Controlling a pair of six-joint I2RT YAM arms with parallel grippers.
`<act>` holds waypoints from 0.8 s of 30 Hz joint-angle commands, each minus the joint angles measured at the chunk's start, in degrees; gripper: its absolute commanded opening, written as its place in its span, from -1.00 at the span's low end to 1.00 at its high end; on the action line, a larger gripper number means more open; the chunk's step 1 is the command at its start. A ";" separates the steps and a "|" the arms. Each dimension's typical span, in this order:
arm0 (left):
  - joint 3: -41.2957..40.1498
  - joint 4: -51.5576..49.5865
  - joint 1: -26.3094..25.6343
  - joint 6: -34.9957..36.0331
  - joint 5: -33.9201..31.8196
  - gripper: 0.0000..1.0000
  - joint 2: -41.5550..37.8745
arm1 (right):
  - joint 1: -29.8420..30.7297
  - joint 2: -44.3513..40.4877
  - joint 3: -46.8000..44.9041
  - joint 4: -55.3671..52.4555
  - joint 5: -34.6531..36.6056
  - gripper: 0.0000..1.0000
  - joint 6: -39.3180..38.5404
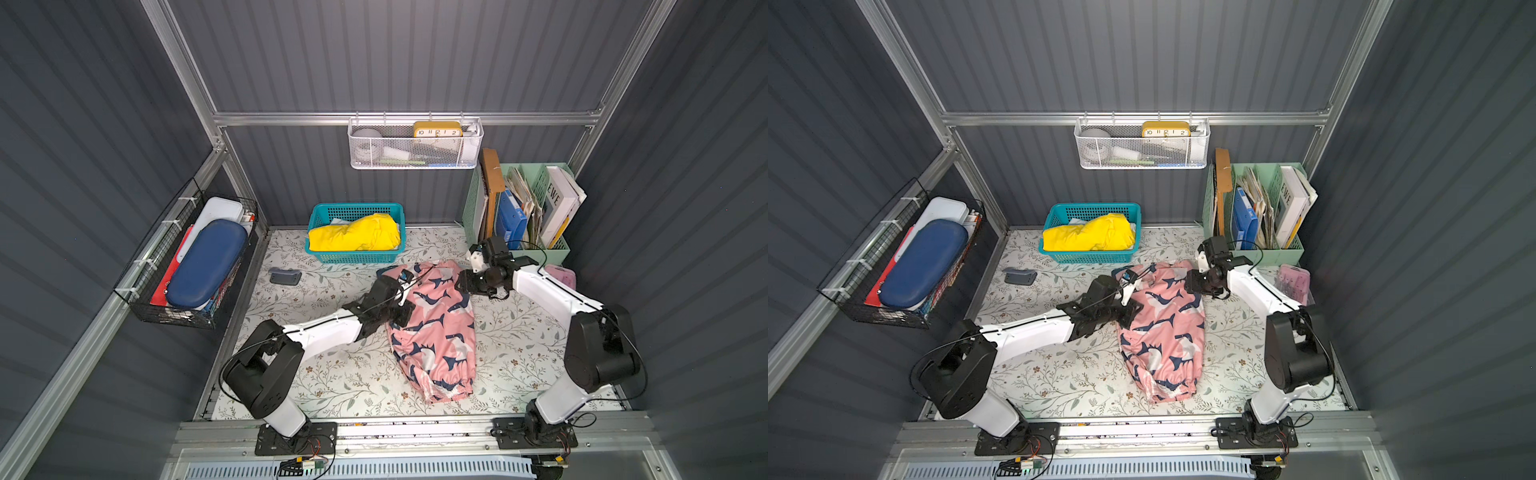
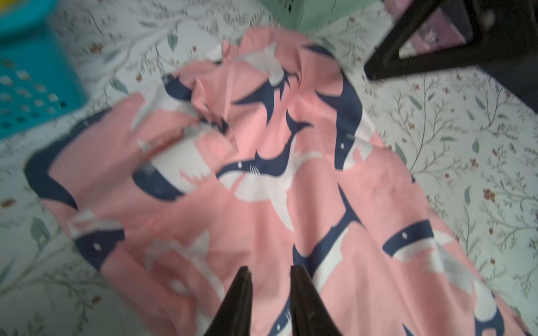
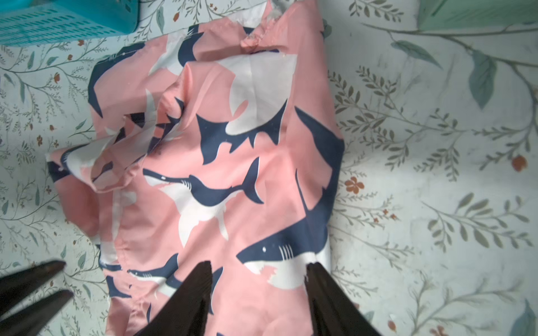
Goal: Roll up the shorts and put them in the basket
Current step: Adjust the shorts at the center of the board.
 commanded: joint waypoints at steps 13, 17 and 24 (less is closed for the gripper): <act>10.49 3.60 4.34 4.14 4.00 0.64 17.80 | 5.87 -15.66 -19.55 -4.28 -3.93 0.31 6.35; 12.94 3.13 5.45 5.11 3.65 0.64 18.75 | 7.80 -16.77 -22.20 -4.04 -4.06 0.20 7.49; 17.78 2.51 8.16 5.08 3.75 0.60 22.24 | 8.96 -16.32 -25.37 -3.19 -4.84 -0.05 8.82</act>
